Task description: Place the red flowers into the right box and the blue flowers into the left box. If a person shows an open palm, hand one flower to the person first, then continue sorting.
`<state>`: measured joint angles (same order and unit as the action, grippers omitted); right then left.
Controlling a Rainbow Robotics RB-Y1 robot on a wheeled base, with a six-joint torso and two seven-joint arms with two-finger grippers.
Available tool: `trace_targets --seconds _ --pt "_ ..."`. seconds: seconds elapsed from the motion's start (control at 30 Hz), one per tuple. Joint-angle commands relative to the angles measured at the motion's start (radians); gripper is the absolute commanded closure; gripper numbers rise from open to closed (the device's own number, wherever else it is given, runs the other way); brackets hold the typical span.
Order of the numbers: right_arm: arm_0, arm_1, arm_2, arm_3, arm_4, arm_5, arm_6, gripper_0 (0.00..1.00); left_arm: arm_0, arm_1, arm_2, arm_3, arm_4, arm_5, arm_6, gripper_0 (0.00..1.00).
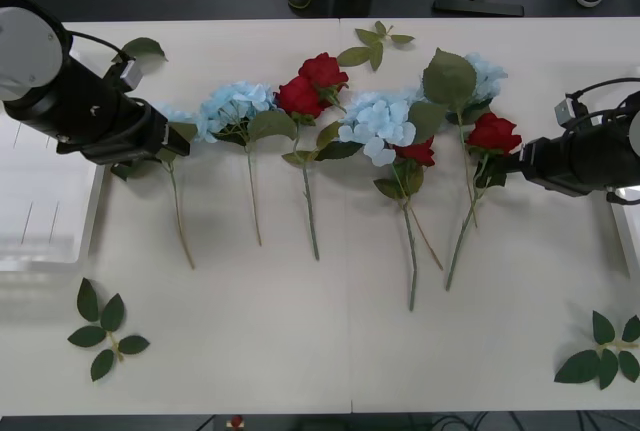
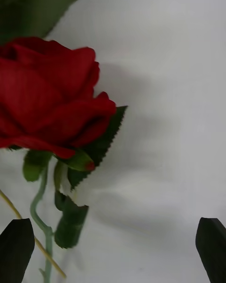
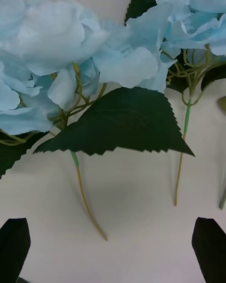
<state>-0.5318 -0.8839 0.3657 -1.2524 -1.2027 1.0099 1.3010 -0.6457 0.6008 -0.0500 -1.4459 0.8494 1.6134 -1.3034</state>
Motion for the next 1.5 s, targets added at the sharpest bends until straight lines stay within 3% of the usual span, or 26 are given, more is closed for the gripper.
trace_targets --seconds 0.03,0.4,0.8,1.4,1.43,1.5 --pt "-0.037 0.03 0.015 -0.015 0.031 -0.025 -0.105 0.0 -0.014 0.025 -0.045 -0.037 -0.061 -0.07 0.062 0.0" --pt "-0.105 0.095 0.118 -0.015 0.204 -0.033 -0.322 0.0 0.012 -0.009 -0.099 -0.027 -0.224 -0.142 0.098 0.0" --pt "-0.114 0.126 0.21 -0.015 0.361 -0.03 -0.391 0.0 0.017 -0.058 -0.102 0.117 -0.27 -0.233 0.115 0.0" --pt "-0.112 0.126 0.251 -0.045 0.403 0.15 -0.419 0.0 0.017 -0.124 -0.106 0.226 -0.346 -0.333 0.168 0.0" --pt "-0.112 0.125 0.251 -0.047 0.402 0.151 -0.421 0.02 0.017 -0.125 -0.111 0.225 -0.349 -0.333 0.171 0.0" --pt "-0.112 0.125 0.251 -0.047 0.402 0.154 -0.421 0.38 0.017 -0.125 -0.126 0.226 -0.355 -0.334 0.184 0.0"
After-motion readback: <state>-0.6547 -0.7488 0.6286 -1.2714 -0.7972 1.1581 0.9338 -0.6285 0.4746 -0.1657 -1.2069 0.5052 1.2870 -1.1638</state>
